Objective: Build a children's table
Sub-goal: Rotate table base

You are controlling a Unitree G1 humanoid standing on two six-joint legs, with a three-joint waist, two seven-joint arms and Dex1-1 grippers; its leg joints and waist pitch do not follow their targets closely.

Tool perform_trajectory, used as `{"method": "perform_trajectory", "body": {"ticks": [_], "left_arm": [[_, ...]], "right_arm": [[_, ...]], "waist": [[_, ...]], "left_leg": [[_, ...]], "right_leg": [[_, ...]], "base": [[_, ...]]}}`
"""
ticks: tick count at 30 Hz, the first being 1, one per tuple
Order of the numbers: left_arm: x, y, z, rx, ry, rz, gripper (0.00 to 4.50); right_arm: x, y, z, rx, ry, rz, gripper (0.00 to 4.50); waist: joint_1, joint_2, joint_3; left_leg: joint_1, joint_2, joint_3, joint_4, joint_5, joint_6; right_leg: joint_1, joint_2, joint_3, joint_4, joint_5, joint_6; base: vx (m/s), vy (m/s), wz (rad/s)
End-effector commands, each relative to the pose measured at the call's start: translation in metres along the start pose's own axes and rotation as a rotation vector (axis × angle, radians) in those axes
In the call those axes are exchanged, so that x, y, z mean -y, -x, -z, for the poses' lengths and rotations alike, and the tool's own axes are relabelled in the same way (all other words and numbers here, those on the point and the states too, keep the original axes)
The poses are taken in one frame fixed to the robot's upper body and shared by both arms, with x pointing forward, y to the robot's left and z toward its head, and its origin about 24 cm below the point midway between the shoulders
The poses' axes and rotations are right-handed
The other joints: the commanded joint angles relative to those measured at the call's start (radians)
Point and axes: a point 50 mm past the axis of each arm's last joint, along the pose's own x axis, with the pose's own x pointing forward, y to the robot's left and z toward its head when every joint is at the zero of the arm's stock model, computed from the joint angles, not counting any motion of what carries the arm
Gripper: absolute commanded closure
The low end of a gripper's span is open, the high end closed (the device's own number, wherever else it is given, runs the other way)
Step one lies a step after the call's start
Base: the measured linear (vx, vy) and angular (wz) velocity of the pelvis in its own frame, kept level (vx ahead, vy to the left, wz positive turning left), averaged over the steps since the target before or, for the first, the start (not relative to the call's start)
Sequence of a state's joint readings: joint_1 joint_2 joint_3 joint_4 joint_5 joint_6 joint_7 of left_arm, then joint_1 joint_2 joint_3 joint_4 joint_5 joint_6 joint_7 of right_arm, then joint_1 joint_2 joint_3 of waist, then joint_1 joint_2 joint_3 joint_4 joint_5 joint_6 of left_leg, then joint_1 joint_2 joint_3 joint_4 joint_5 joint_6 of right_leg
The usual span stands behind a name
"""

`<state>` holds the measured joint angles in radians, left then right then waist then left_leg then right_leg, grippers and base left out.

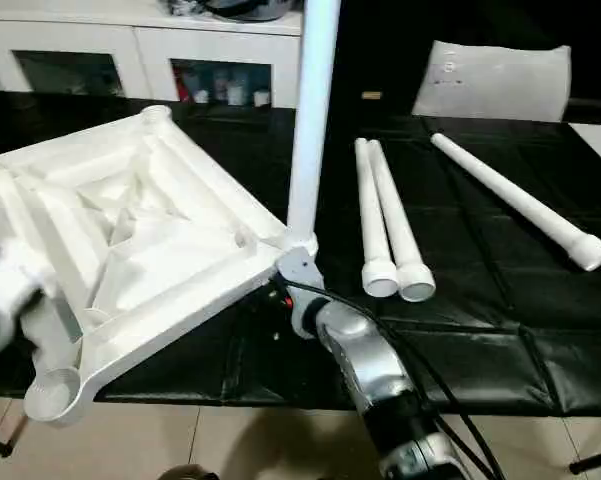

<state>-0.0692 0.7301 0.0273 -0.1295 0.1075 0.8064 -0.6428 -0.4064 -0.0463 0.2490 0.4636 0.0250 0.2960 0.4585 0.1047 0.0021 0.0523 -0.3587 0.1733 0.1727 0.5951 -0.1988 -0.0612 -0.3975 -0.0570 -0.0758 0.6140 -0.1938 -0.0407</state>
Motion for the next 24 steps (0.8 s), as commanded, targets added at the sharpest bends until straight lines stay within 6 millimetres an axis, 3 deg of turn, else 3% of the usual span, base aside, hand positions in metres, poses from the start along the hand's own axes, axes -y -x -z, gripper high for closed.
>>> {"method": "perform_trajectory", "body": {"ticks": [1, 9, 13, 18, 19, 24], "left_arm": [[0.01, 0.001, -0.005, 0.02, -0.001, 0.086, 4.47], [0.057, 0.01, -0.024, 0.134, -0.015, 0.548, 4.47], [0.073, 0.014, -0.037, 0.214, -0.026, 0.69, 4.47], [0.084, 0.005, -0.056, 0.287, -0.028, 0.747, 4.47], [0.085, 0.005, -0.057, 0.292, -0.029, 0.749, 4.47], [0.087, -0.018, -0.079, 0.359, -0.04, 0.64, 4.47]], "right_arm": [[0.005, -0.001, -0.002, 0.003, -0.001, 0.03, 0.0], [0.009, -0.013, -0.01, 0.022, -0.015, 0.059, 0.0], [0.01, -0.017, -0.015, 0.037, -0.007, 0.065, 0.0], [0.016, -0.018, -0.02, 0.048, 0.004, 0.088, 0.0], [0.016, -0.018, -0.021, 0.048, 0.005, 0.089, 0.0], [0.023, -0.016, -0.024, 0.057, 0.024, 0.123, 0.0]], "waist": [[-0.002, 0.03, -0.05], [-0.005, 0.028, -0.051], [-0.015, 0.021, -0.054], [-0.022, 0.018, -0.055], [-0.023, 0.017, -0.055], [-0.025, 0.017, -0.06]], "left_leg": [[0.014, 0.06, -0.033, -0.088, -0.295, -0.023], [0.016, 0.058, -0.031, -0.087, -0.279, -0.025], [0.008, 0.055, -0.028, -0.086, -0.227, -0.021], [0.005, 0.053, -0.023, -0.08, -0.192, -0.01], [0.01, 0.052, -0.021, -0.077, -0.19, -0.008], [0.005, 0.052, -0.021, -0.075, -0.155, -0.001]], "right_leg": [[0.036, -0.097, 0.066, -0.081, -0.266, -0.169], [0.037, -0.093, 0.066, -0.076, -0.251, -0.171], [0.044, -0.091, 0.066, -0.067, -0.188, -0.181], [0.049, -0.092, 0.066, -0.067, -0.179, -0.188], [0.046, -0.09, 0.067, -0.069, -0.188, -0.183], [0.052, -0.089, 0.066, -0.066, -0.147, -0.179]], "base": [[0.0, 0.0, 0.0], [0.0, 0.0, 0.0], [0.0, 0.0, 0.0], [0.0, 0.0, 0.0], [0.0, 0.0, 0.0], [0.0, 0.0, 0.0]]}}
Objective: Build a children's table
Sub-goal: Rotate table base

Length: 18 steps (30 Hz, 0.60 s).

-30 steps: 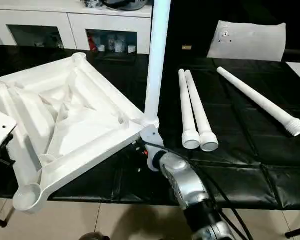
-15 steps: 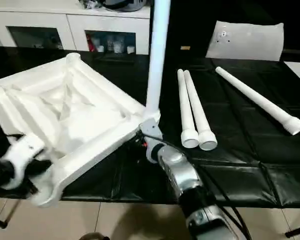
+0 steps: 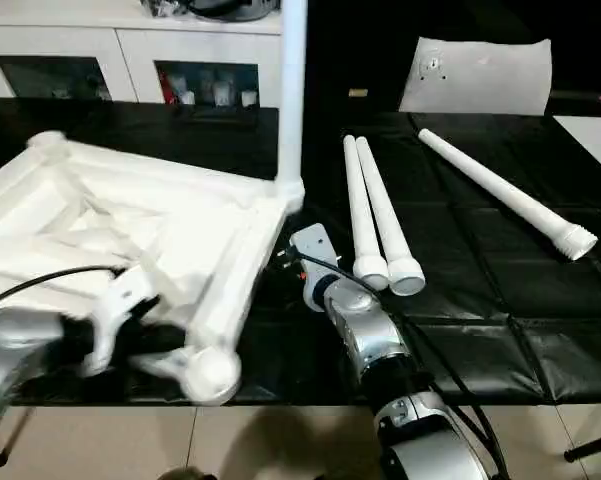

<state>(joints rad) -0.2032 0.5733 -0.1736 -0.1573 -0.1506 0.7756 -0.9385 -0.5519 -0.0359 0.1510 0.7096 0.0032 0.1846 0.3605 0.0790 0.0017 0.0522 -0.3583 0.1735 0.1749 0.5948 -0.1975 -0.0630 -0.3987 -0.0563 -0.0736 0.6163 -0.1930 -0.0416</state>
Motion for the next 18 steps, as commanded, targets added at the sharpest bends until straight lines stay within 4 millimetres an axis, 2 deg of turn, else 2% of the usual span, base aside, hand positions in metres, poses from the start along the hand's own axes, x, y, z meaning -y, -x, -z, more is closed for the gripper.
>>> {"method": "perform_trajectory", "body": {"ticks": [1, 3, 4, 5, 6, 7, 9, 10, 12, 14, 16, 18], "left_arm": [[-0.007, -0.009, -0.017, 0.054, -0.086, -0.068, 4.47], [-0.017, -0.014, -0.021, 0.059, -0.107, -0.148, 4.47], [-0.02, -0.017, -0.024, 0.071, -0.113, -0.171, 4.47], [-0.021, -0.018, -0.025, 0.076, -0.114, -0.177, 4.47], [-0.021, -0.021, -0.031, 0.105, -0.12, -0.182, 4.47], [-0.02, -0.023, -0.033, 0.117, -0.123, -0.18, 4.47], [-0.015, -0.025, -0.039, 0.158, -0.126, -0.148, 4.47], [-0.012, -0.026, -0.042, 0.183, -0.128, -0.128, 4.47], [-0.006, -0.026, -0.048, 0.231, -0.119, -0.089, 4.29], [-0.004, -0.025, -0.048, 0.235, -0.129, -0.084, 4.29], [-0.002, -0.02, -0.048, 0.24, -0.143, -0.082, 4.02], [0.001, -0.014, -0.049, 0.249, -0.156, -0.083, 3.92]], "right_arm": [[-0.008, -0.005, -0.016, 0.048, 0.038, -0.028, 0.0], [-0.002, -0.004, -0.022, 0.064, 0.052, 0.009, 0.0], [0.002, -0.004, -0.027, 0.075, 0.059, 0.037, 0.0], [0.004, -0.003, -0.03, 0.079, 0.063, 0.056, 0.0], [0.014, -0.001, -0.041, 0.096, 0.068, 0.128, 0.0], [0.018, 0.0, -0.045, 0.103, 0.068, 0.155, 0.0], [0.028, 0.002, -0.054, 0.111, 0.033, 0.213, 0.0], [0.034, 0.004, -0.06, 0.115, 0.012, 0.246, 0.0], [0.044, 0.007, -0.07, 0.116, -0.007, 0.286, 0.0], [0.048, 0.008, -0.074, 0.107, -0.01, 0.304, 0.0], [0.056, 0.009, -0.079, 0.082, -0.029, 0.347, 0.0], [0.064, 0.01, -0.083, 0.054, -0.065, 0.374, 0.0]], "waist": [[0.001, 0.016, -0.061], [0.002, 0.016, -0.061], [0.003, 0.015, -0.061], [0.002, 0.015, -0.063], [0.002, 0.015, -0.062], [0.003, 0.014, -0.063], [0.007, 0.02, -0.063], [0.007, 0.017, -0.064], [0.011, 0.023, -0.066], [0.012, 0.019, -0.066], [0.009, 0.017, -0.065], [0.008, 0.017, -0.064]], "left_leg": [[0.006, 0.051, -0.022, -0.072, -0.15, 0.004], [0.003, 0.051, -0.024, -0.073, -0.154, 0.004], [0.007, 0.051, -0.023, -0.073, -0.161, 0.001], [0.006, 0.05, -0.023, -0.072, -0.156, 0.001], [0.004, 0.051, -0.024, -0.073, -0.15, -0.003], [0.008, 0.052, -0.023, -0.071, -0.144, -0.004], [0.008, 0.052, -0.023, -0.071, -0.137, -0.004], [0.008, 0.052, -0.023, -0.071, -0.13, -0.007], [0.012, 0.052, -0.021, -0.069, -0.126, -0.011], [0.006, 0.051, -0.021, -0.069, -0.121, -0.01], [0.004, 0.049, -0.022, -0.069, -0.124, -0.007], [0.005, 0.049, -0.021, -0.069, -0.135, -0.01]], "right_leg": [[0.053, -0.088, 0.064, -0.068, -0.137, -0.177], [0.056, -0.089, 0.062, -0.069, -0.149, -0.172], [0.054, -0.089, 0.063, -0.071, -0.161, -0.167], [0.056, -0.089, 0.062, -0.07, -0.156, -0.169], [0.057, -0.09, 0.062, -0.069, -0.151, -0.169], [0.054, -0.089, 0.062, -0.068, -0.143, -0.17], [0.053, -0.088, 0.062, -0.064, -0.127, -0.171], [0.054, -0.086, 0.061, -0.062, -0.109, -0.172], [0.051, -0.085, 0.061, -0.06, -0.081, -0.177], [0.055, -0.085, 0.06, -0.056, -0.058, -0.182], [0.057, -0.085, 0.06, -0.058, -0.068, -0.18], [0.057, -0.086, 0.06, -0.059, -0.093, -0.178]], "base": [[0.0, 0.0, 0.0], [0.0, 0.0, 0.0], [0.0, 0.0, 0.0], [0.0, 0.0, 0.0], [0.0, 0.0, 0.0], [0.0, 0.0, 0.0], [0.0, 0.0, 0.0], [0.0, 0.0, 0.0], [0.0, 0.0, 0.0], [0.0, 0.0, 0.0], [0.0, 0.0, 0.0], [0.0, 0.0, 0.0]]}}
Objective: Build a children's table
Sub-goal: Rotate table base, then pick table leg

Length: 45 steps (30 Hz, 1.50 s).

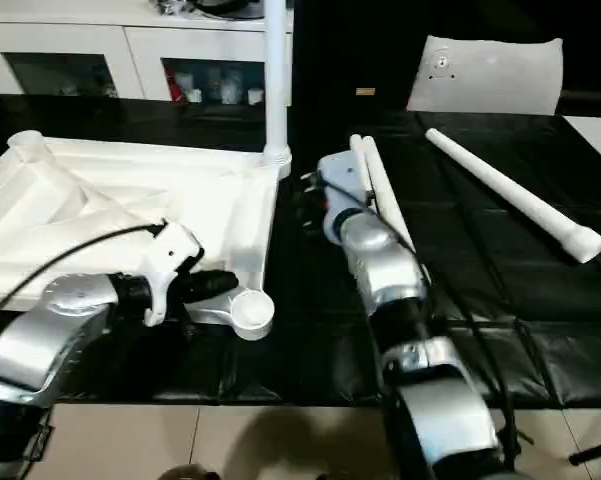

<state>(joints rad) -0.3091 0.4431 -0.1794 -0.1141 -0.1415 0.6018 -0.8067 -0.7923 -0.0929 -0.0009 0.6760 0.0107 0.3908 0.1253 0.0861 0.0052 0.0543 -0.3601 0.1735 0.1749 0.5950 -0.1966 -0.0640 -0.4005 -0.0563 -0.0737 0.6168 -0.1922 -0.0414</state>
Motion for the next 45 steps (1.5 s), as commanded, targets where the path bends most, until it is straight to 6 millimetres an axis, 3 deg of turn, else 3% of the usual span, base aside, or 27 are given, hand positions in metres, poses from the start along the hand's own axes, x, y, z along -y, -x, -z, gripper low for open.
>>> {"method": "perform_trajectory", "body": {"ticks": [1, 3, 11, 23, 36, 39, 45], "left_arm": [[0.002, 0.008, -0.005, 0.022, -0.019, 0.006, 3.92], [0.007, 0.017, -0.009, 0.033, -0.024, 0.019, 3.6], [0.024, 0.03, -0.018, 0.041, -0.025, 0.09, 3.02], [0.027, 0.033, -0.019, 0.017, -0.026, 0.081, 2.14], [0.03, 0.034, -0.016, -0.012, -0.036, 0.091, 0.94], [0.03, 0.035, -0.016, -0.017, -0.043, 0.088, 0.67], [0.031, 0.036, -0.014, -0.028, -0.051, 0.091, 0.17]], "right_arm": [[0.01, -0.002, -0.002, -0.036, -0.041, 0.043, 0.0], [0.02, -0.005, 0.001, -0.095, -0.069, 0.107, 0.0], [0.033, -0.009, 0.012, -0.207, -0.153, 0.18, 0.0], [0.026, -0.012, 0.022, -0.305, -0.21, 0.177, 0.0], [0.016, -0.011, 0.035, -0.402, -0.327, 0.088, 0.0], [0.015, -0.01, 0.036, -0.411, -0.356, 0.077, 0.36], [0.012, -0.009, 0.039, -0.437, -0.41, 0.04, 0.88]], "waist": [[-0.001, 0.013, -0.066], [-0.003, 0.01, -0.064], [0.001, 0.014, -0.064], [-0.001, 0.012, -0.064], [-0.001, 0.009, -0.06], [-0.001, 0.004, -0.062], [-0.001, 0.009, -0.062]], "left_leg": [[0.007, 0.05, -0.021, -0.069, -0.146, -0.016], [0.008, 0.049, -0.02, -0.069, -0.153, -0.019], [0.006, 0.046, -0.018, -0.066, -0.153, -0.023], [0.004, 0.044, -0.016, -0.062, -0.153, -0.021], [0.004, 0.046, -0.018, -0.063, -0.203, -0.026], [0.003, 0.045, -0.016, -0.061, -0.182, -0.023], [0.003, 0.045, -0.017, -0.061, -0.184, -0.023]], "right_leg": [[0.058, -0.088, 0.059, -0.06, -0.118, -0.176], [0.057, -0.086, 0.059, -0.061, -0.13, -0.175], [0.053, -0.081, 0.056, -0.057, -0.117, -0.18], [0.052, -0.081, 0.056, -0.055, -0.131, -0.178], [0.047, -0.083, 0.057, -0.06, -0.215, -0.162], [0.048, -0.082, 0.058, -0.059, -0.192, -0.167], [0.048, -0.083, 0.056, -0.058, -0.202, -0.167]], "base": [[0.0, 0.0, 0.0], [0.0, 0.0, 0.0], [0.0, 0.0, 0.0], [0.0, 0.0, 0.0], [0.0, 0.0, 0.0], [0.0, 0.0, 0.0], [0.0, 0.0, 0.0]]}}
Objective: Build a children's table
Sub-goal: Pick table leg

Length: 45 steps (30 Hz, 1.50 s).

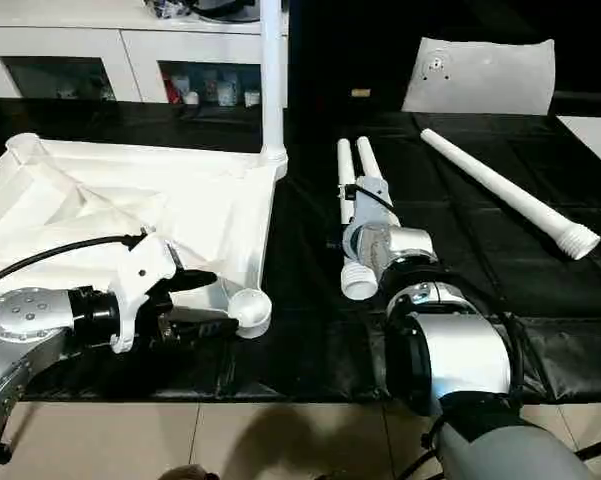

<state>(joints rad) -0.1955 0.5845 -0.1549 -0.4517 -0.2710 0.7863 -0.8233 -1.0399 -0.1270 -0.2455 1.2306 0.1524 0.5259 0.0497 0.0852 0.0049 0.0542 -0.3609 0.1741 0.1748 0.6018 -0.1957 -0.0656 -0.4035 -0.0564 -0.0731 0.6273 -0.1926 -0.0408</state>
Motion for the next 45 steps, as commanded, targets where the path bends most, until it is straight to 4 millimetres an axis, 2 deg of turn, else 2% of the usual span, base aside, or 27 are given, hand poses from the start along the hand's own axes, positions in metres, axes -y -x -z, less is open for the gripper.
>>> {"method": "perform_trajectory", "body": {"ticks": [1, 2, 5, 7, 11, 13, 16, 17, 18, 30, 34, 38, 39, 40, 41, 42, 43, 44, 45], "left_arm": [[0.003, 0.001, -0.001, -0.006, -0.018, 0.007, 0.1], [0.003, 0.001, -0.001, -0.007, -0.019, 0.007, 0.05], [0.003, 0.0, -0.001, -0.005, -0.024, 0.008, 0.05], [0.003, -0.001, -0.002, -0.002, -0.026, 0.01, 0.05], [0.003, -0.002, -0.003, -0.002, -0.032, 0.014, 0.05], [0.003, -0.002, -0.003, -0.002, -0.035, 0.012, 0.05], [0.002, -0.002, -0.003, -0.003, -0.038, 0.011, 0.05], [0.002, -0.002, -0.003, -0.006, -0.04, 0.01, 0.05], [0.002, -0.001, -0.003, -0.007, -0.042, 0.01, 0.05], [-0.001, -0.002, -0.003, 0.013, -0.051, -0.028, 0.05], [-0.005, -0.003, -0.005, 0.035, -0.055, -0.075, 0.05], [-0.015, -0.004, -0.006, 0.054, -0.048, -0.155, 0.05], [-0.016, -0.003, -0.006, 0.055, -0.045, -0.164, 0.05], [-0.018, -0.004, -0.007, 0.063, -0.041, -0.182, 0.05], [-0.02, -0.005, -0.007, 0.068, -0.034, -0.193, 0.05], [-0.021, -0.006, -0.007, 0.072, -0.03, -0.203, 0.05], [-0.021, -0.006, -0.007, 0.072, -0.03, -0.203, 0.05], [-0.023, -0.009, -0.01, 0.098, -0.018, -0.221, 0.05], [-0.023, -0.009, -0.01, 0.099, -0.017, -0.222, 0.05]], "right_arm": [[-0.004, -0.001, 0.006, -0.047, -0.033, -0.03, 0.88], [-0.004, -0.001, 0.006, -0.05, -0.038, -0.034, 1.15], [-0.004, -0.001, 0.006, -0.049, -0.038, -0.034, 1.3], [-0.004, -0.001, 0.007, -0.051, -0.041, -0.04, 1.57], [-0.005, -0.001, 0.007, -0.051, -0.045, -0.049, 1.76], [-0.005, -0.001, 0.008, -0.051, -0.052, -0.056, 2.08], [-0.005, -0.001, 0.008, -0.05, -0.056, -0.057, 2.16], [-0.005, -0.001, 0.008, -0.049, -0.058, -0.056, 2.43], [-0.006, -0.001, 0.008, -0.049, -0.06, -0.056, 2.51], [-0.005, 0.0, 0.003, -0.023, -0.101, -0.068, 2.66], [-0.004, 0.002, -0.005, 0.018, -0.139, -0.087, 2.66], [-0.003, 0.008, -0.024, 0.171, -0.158, -0.148, 2.66], [-0.004, 0.009, -0.027, 0.211, -0.159, -0.17, 2.66], [-0.005, 0.013, -0.032, 0.281, -0.164, -0.222, 2.66], [-0.004, 0.016, -0.033, 0.301, -0.165, -0.234, 2.66], [-0.003, 0.018, -0.033, 0.315, -0.173, -0.245, 2.66], [-0.003, 0.018, -0.033, 0.315, -0.173, -0.245, 2.67], [0.0, 0.025, -0.034, 0.368, -0.197, -0.285, 2.67], [0.0, 0.025, -0.034, 0.37, -0.197, -0.286, 2.68]], "waist": [[-0.001, 0.008, -0.061], [-0.001, 0.008, -0.061], [0.0, 0.01, -0.062], [0.0, 0.012, -0.062], [0.0, 0.009, -0.062], [0.0, 0.011, -0.062], [0.0, 0.011, -0.062], [0.0, 0.011, -0.062], [0.001, 0.014, -0.062], [-0.001, 0.011, -0.063], [0.002, 0.016, -0.064], [0.003, 0.016, -0.066], [0.004, 0.031, -0.068], [0.004, 0.034, -0.067], [0.005, 0.024, -0.068], [0.007, 0.024, -0.07], [0.008, 0.031, -0.07], [0.007, 0.032, -0.069], [0.008, 0.03, -0.068]], "left_leg": [[0.004, 0.044, -0.017, -0.068, -0.189, -0.021], [0.004, 0.044, -0.017, -0.068, -0.19, -0.022], [0.004, 0.045, -0.017, -0.068, -0.183, -0.023], [0.004, 0.045, -0.017, -0.068, -0.186, -0.024], [0.004, 0.045, -0.017, -0.067, -0.188, -0.025], [0.004, 0.045, -0.018, -0.068, -0.188, -0.025], [0.003, 0.044, -0.018, -0.068, -0.19, -0.025], [0.004, 0.045, -0.018, -0.067, -0.187, -0.025], [0.005, 0.045, -0.018, -0.067, -0.19, -0.025], [0.003, 0.045, -0.017, -0.067, -0.182, -0.025], [0.003, 0.045, -0.018, -0.066, -0.179, -0.026], [0.0, 0.045, -0.018, -0.065, -0.165, -0.019], [0.0, 0.045, -0.019, -0.063, -0.16, -0.018], [0.001, 0.045, -0.019, -0.063, -0.166, -0.017], [0.0, 0.045, -0.018, -0.063, -0.159, -0.006], [0.001, 0.045, -0.019, -0.062, -0.135, 0.0], [0.001, 0.044, -0.02, -0.062, -0.126, 0.001], [0.001, 0.043, -0.019, -0.061, -0.127, 0.003], [0.0, 0.044, -0.018, -0.062, -0.129, 0.005]], "right_leg": [[0.05, -0.082, 0.056, -0.07, -0.209, -0.167], [0.05, -0.083, 0.056, -0.07, -0.214, -0.166], [0.049, -0.083, 0.056, -0.069, -0.207, -0.167], [0.049, -0.082, 0.055, -0.069, -0.202, -0.17], [0.05, -0.082, 0.055, -0.069, -0.2, -0.173], [0.05, -0.082, 0.055, -0.069, -0.2, -0.173], [0.051, -0.083, 0.055, -0.069, -0.202, -0.175], [0.05, -0.083, 0.055, -0.069, -0.2, -0.175], [0.05, -0.083, 0.055, -0.069, -0.203, -0.174], [0.051, -0.082, 0.055, -0.067, -0.185, -0.176], [0.052, -0.082, 0.054, -0.066, -0.175, -0.177], [0.054, -0.08, 0.054, -0.065, -0.141, -0.175], [0.053, -0.081, 0.053, -0.064, -0.125, -0.18], [0.052, -0.081, 0.052, -0.065, -0.122, -0.18], [0.056, -0.08, 0.053, -0.066, -0.108, -0.176], [0.057, -0.079, 0.053, -0.062, -0.09, -0.18], [0.057, -0.078, 0.052, -0.061, -0.082, -0.184], [0.057, -0.077, 0.052, -0.065, -0.077, -0.19], [0.058, -0.078, 0.053, -0.066, -0.077, -0.186]], "base": [[0.0, 0.0, 0.0], [0.0, 0.0, 0.0], [0.0, 0.0, 0.0], [0.0, 0.0, 0.0], [0.0, 0.0, 0.0], [0.0, 0.0, 0.0], [0.0, 0.0, 0.0], [0.0, 0.0, 0.0], [0.0, 0.0, 0.0], [0.0, 0.0, 0.0], [0.0, 0.0, 0.0], [0.0, 0.0, 0.0], [0.0, 0.0, 0.0], [0.0, 0.0, 0.0], [0.0, 0.0, 0.0], [0.0, 0.0, 0.0], [0.0, 0.0, 0.0], [0.0, 0.0, 0.0], [0.0, 0.0, 0.0]]}}
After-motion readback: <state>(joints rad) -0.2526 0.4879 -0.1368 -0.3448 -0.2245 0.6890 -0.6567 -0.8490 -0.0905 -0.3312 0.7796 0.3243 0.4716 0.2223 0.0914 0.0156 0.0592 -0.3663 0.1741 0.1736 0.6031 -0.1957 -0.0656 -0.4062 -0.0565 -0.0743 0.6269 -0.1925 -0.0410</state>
